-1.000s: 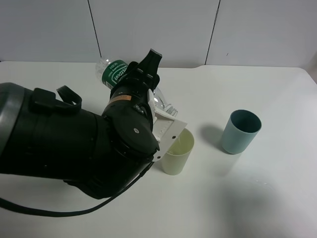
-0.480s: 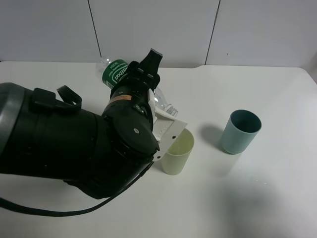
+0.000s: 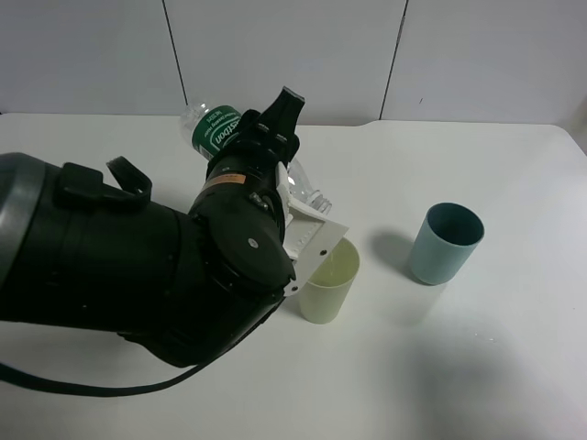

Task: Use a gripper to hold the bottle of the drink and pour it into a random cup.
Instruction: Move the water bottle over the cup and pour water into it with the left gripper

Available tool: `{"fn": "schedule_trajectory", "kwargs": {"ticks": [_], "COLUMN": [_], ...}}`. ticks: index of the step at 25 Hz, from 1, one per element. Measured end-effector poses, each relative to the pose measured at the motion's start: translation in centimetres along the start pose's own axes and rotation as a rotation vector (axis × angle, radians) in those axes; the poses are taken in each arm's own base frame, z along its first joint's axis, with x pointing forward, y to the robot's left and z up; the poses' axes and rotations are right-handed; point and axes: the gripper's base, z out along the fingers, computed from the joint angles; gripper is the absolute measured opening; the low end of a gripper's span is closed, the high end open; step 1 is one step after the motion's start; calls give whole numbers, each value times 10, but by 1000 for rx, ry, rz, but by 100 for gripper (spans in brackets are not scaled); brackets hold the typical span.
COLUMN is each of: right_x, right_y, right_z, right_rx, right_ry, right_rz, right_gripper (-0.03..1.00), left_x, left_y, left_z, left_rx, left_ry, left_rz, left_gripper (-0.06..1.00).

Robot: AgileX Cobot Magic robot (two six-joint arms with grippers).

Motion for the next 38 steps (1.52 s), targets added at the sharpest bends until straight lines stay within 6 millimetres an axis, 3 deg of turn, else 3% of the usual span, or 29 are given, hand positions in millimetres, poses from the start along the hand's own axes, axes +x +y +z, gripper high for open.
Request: {"fn": "schedule_trajectory", "kwargs": {"ticks": [38], "right_x": [0], "right_y": [0], "right_z": [0], "right_rx": [0], "right_ry": [0], "right_rz": [0], "right_gripper": [63], "left_x": [-1], "left_y": [8], "left_z": [0], "left_rx": [-106], "left_ry": [-10], "left_rz": [48], "left_gripper": [55]}}
